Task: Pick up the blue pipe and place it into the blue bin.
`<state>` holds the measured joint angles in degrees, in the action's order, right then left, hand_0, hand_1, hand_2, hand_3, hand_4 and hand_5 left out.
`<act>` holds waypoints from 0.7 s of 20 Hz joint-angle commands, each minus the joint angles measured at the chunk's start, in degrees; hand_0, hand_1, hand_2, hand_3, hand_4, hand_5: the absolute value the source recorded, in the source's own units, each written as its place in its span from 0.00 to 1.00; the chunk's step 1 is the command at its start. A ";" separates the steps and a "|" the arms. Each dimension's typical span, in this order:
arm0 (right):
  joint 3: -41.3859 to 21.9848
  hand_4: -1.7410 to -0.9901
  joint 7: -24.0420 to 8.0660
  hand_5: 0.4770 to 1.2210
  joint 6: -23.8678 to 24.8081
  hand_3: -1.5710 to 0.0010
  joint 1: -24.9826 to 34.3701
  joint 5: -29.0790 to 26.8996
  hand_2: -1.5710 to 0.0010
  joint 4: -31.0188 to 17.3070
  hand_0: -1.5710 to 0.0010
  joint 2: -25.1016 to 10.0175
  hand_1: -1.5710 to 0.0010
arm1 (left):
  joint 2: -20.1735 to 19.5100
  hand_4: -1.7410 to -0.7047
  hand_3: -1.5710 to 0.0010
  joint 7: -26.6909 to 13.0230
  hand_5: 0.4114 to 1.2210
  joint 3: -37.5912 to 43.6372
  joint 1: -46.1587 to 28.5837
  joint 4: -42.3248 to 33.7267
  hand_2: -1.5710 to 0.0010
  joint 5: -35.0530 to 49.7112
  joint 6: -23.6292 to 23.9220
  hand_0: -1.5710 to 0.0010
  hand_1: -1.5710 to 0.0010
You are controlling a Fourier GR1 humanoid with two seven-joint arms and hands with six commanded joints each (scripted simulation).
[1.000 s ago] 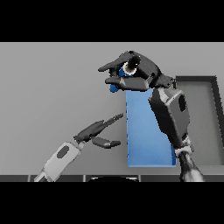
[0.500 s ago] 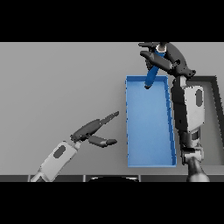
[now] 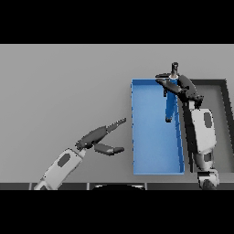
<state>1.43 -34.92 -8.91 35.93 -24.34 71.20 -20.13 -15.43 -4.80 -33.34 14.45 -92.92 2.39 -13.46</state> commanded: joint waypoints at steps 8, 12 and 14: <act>-26.86 0.35 -0.01 0.94 14.70 0.59 -3.29 -19.80 0.32 -2.81 0.25 -13.27 0.30 | 0.12 0.88 1.00 -1.53 0.08 -0.14 0.21 -0.19 1.00 -0.06 0.22 1.00 1.00; -37.64 0.63 -0.02 0.89 15.82 0.83 0.75 -29.88 0.72 -3.35 0.69 -19.01 0.71 | 0.26 0.88 1.00 -1.01 0.08 -0.43 0.23 -1.03 1.00 0.02 0.22 1.00 1.00; -40.25 0.70 0.45 0.76 12.14 0.89 1.57 -26.41 0.82 -0.60 0.80 -21.30 0.82 | 0.81 0.88 1.00 -1.65 0.08 -0.63 0.39 -0.66 1.00 -0.20 0.54 1.00 1.00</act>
<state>-38.80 -34.25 3.15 37.54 -50.83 70.64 -41.46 -14.62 -6.49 -33.97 14.83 -93.57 2.18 -12.91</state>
